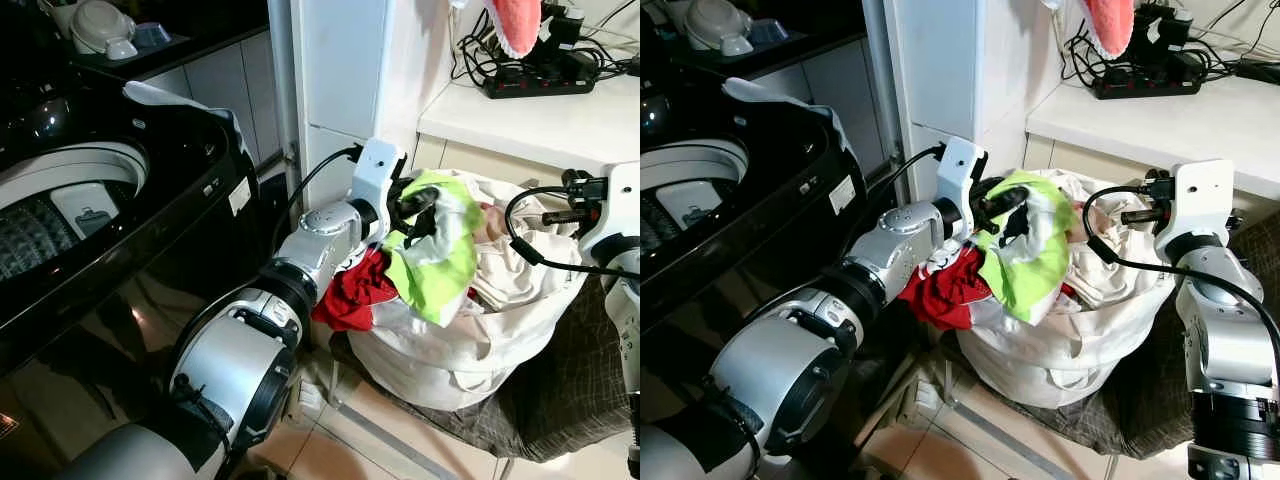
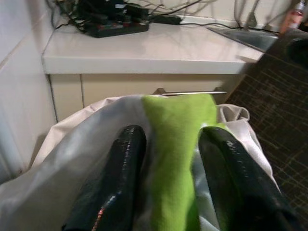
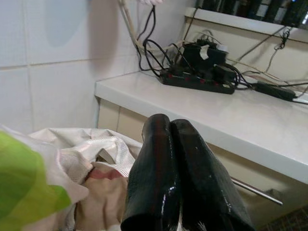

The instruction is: Clothes washing

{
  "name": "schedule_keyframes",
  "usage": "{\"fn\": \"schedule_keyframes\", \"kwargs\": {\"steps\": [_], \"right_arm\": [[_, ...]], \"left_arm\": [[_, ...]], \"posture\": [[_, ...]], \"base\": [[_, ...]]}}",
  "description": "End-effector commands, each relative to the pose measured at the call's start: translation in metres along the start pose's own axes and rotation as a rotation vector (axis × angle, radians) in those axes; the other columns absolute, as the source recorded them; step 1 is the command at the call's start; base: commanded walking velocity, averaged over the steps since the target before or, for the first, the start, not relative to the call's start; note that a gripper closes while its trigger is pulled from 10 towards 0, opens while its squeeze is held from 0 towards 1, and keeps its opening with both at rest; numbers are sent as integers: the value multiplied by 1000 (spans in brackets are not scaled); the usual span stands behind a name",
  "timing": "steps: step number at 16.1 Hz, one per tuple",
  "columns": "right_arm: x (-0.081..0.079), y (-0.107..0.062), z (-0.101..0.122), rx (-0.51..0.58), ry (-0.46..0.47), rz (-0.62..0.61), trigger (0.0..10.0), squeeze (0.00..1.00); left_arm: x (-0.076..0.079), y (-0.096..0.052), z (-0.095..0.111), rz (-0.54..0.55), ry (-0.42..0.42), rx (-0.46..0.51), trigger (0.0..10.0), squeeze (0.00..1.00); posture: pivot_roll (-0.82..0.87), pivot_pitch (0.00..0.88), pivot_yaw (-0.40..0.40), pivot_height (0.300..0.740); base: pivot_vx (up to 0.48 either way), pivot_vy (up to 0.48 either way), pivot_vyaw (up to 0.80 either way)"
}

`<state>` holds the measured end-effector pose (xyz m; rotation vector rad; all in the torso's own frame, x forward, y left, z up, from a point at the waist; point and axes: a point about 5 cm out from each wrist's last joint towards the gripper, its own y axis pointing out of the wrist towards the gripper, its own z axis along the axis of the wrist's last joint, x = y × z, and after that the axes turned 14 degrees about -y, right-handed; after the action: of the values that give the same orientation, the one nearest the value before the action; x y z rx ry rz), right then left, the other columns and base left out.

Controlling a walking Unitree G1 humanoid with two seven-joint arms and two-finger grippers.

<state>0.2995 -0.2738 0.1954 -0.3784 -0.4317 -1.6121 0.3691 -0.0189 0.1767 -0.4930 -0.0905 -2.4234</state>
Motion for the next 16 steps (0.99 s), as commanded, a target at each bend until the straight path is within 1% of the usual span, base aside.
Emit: {"fn": "schedule_keyframes", "kwargs": {"steps": [1,3,4,5,8,10,11,12,13,14,15,16], "right_arm": [[-1,1,6,17,2,22,10000,0],[-2,3,7,19,1,36,10000,0],[-2,3,7,19,1,37,10000,0],[-3,3,7,19,0,45,10000,0],[-5,4,9,23,-6,61,10000,0],[-6,3,9,26,-8,66,10000,0],[-6,3,9,26,-9,67,10000,0],[-6,3,9,25,-9,69,10000,0],[-6,3,9,24,-10,70,10000,0],[-6,3,9,23,-11,72,10000,0],[-6,3,9,23,-11,73,10000,0],[-7,3,9,24,-11,75,10000,0]], "left_arm": [[23,12,6,-79,27,0,10000,1000],[16,9,14,-58,39,61,10000,1000],[16,8,14,-57,39,65,10000,1000],[15,8,15,-64,48,73,10000,0],[15,7,10,-67,114,46,10000,0],[13,7,8,-30,156,33,10000,0],[13,7,7,-29,158,29,10000,0],[14,7,6,-48,141,26,10000,0],[18,8,4,-95,107,15,10000,0],[21,9,2,-130,101,-6,10000,0],[21,9,0,-125,134,-17,10000,0],[19,9,-1,-99,139,-13,10000,0]], "posture": [[-119,0,66,740],[-113,0,58,740],[-112,0,56,740],[-111,0,55,740],[-114,0,57,740],[-116,0,58,740],[-116,0,58,740],[-117,0,59,740],[-116,0,58,740],[-115,0,57,740],[-114,0,56,740],[-114,0,56,740]], "base": [[0,0,0],[0,0,0],[0,0,0],[0,0,0],[0,0,0],[0,0,0],[0,0,0],[0,0,0],[0,0,0],[0,0,0],[0,0,0],[0,0,0]]}}
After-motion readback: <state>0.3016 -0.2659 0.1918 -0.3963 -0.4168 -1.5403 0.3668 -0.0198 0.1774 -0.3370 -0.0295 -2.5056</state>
